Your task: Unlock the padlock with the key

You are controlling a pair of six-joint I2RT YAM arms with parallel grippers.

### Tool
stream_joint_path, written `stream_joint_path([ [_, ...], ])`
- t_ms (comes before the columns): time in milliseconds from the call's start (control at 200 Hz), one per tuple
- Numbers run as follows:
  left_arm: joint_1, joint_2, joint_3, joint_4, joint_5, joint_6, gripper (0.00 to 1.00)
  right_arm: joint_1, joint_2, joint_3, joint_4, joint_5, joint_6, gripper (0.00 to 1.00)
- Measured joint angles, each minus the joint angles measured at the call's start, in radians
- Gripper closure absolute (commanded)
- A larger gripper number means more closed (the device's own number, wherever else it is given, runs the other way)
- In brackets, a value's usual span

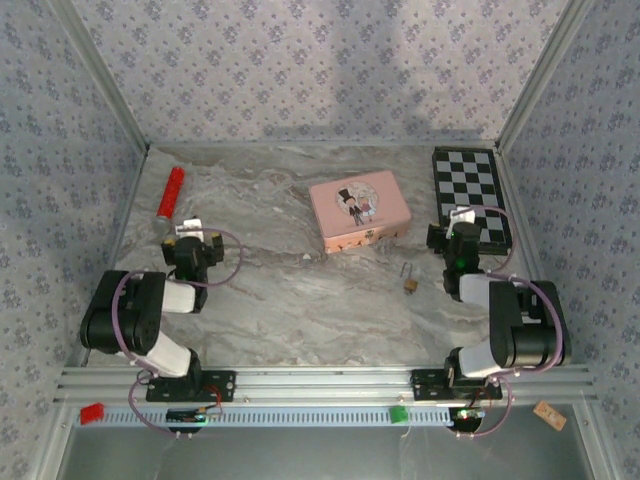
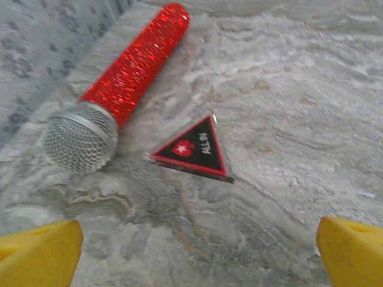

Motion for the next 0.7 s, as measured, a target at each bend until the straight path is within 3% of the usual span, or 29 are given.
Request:
stream_joint_path([
  [40, 0.01, 0.003, 0.012, -0.01, 0.019, 0.0, 0.0, -0.001, 0.007, -0.008, 0.017, -0.013, -0.004, 0.14],
  [55, 0.014, 0.004, 0.018, -0.011, 0.027, 0.0, 0.0, -0.001, 0.011, -0.011, 0.024, -0.017, -0.008, 0.04],
  [75, 0.021, 0.004, 0.026, -0.016, 0.035, -0.002, 0.0, 0.0, 0.016, -0.013, 0.034, -0.021, -0.008, 0.01],
  [700, 0.05, 0.004, 0.066, -0.042, 0.106, -0.016, 0.0, 0.02, 0.076, -0.026, 0.152, 0.049, -0.022, 0.01],
])
